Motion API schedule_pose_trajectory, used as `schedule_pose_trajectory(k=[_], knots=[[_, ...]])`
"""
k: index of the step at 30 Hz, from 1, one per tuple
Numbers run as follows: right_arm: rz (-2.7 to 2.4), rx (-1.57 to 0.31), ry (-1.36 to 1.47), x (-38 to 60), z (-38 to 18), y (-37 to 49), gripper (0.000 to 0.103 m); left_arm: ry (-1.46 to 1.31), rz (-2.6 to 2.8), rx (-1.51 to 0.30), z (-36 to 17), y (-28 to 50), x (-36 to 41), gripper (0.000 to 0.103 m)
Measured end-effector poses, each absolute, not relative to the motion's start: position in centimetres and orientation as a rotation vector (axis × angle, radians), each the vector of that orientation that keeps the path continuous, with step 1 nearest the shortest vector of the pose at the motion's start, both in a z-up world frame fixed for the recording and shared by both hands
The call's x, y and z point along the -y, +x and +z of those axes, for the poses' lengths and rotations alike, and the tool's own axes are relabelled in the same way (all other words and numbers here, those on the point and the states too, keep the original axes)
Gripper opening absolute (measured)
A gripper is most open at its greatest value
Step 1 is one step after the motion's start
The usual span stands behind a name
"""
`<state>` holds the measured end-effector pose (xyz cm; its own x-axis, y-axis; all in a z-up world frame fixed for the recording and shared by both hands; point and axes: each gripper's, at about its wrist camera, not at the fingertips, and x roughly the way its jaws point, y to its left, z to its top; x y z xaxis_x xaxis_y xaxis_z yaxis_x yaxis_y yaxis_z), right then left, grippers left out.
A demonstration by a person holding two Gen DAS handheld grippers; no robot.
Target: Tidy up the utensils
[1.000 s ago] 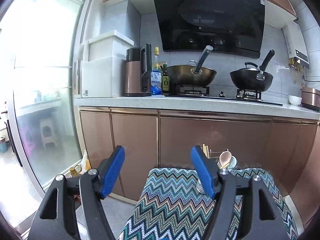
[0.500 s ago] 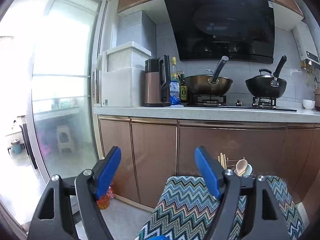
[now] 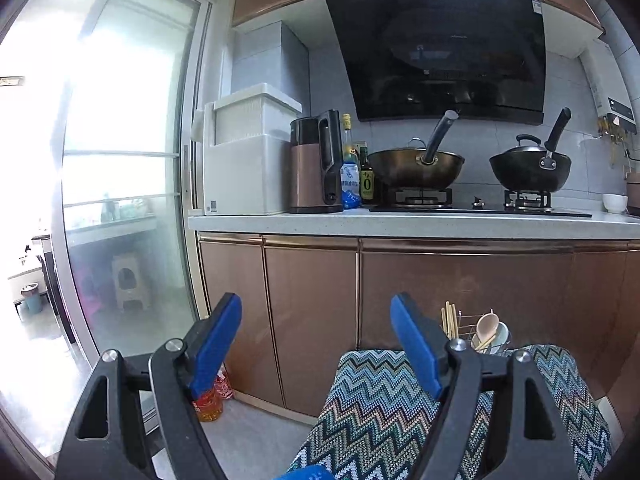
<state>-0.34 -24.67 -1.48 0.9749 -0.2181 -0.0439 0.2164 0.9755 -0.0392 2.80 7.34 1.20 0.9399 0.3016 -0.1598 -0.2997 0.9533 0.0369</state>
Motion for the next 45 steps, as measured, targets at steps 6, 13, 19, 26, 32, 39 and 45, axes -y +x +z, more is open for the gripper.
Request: schedule_pose_trajectory(k=[6,13,19,26,32,39,45], knots=[[-0.231,-0.051,-0.037,24.8,-1.5,-0.3,0.103,-0.008,0.305,-0.157,1.3,2.8,-7.5,0.076],[-0.238,-0.062,-0.037,24.8,-1.8,0.1,0.103,0.000,0.288,-0.162,1.1,3.2,-6.8,0.076],[-0.253,-0.054,-0.030,25.1,-1.8,-0.2,0.103,0.017,0.264,-0.158,1.0,3.2,-5.9,0.076],[-0.249,-0.055,-0.038,24.6,-1.8,-0.3,0.103,0.019,0.251,-0.156,1.1,3.0,-5.9,0.076],[-0.238,-0.057,-0.047,24.0,-1.9,-0.4,0.103,0.009,0.255,-0.147,1.1,2.8,-6.1,0.076],[-0.239,-0.058,-0.048,23.8,-2.0,-0.3,0.103,-0.001,0.255,-0.131,1.2,2.5,-6.3,0.076],[-0.245,-0.056,-0.046,24.0,-2.0,-0.2,0.103,-0.007,0.252,-0.127,1.0,2.4,-6.4,0.076]])
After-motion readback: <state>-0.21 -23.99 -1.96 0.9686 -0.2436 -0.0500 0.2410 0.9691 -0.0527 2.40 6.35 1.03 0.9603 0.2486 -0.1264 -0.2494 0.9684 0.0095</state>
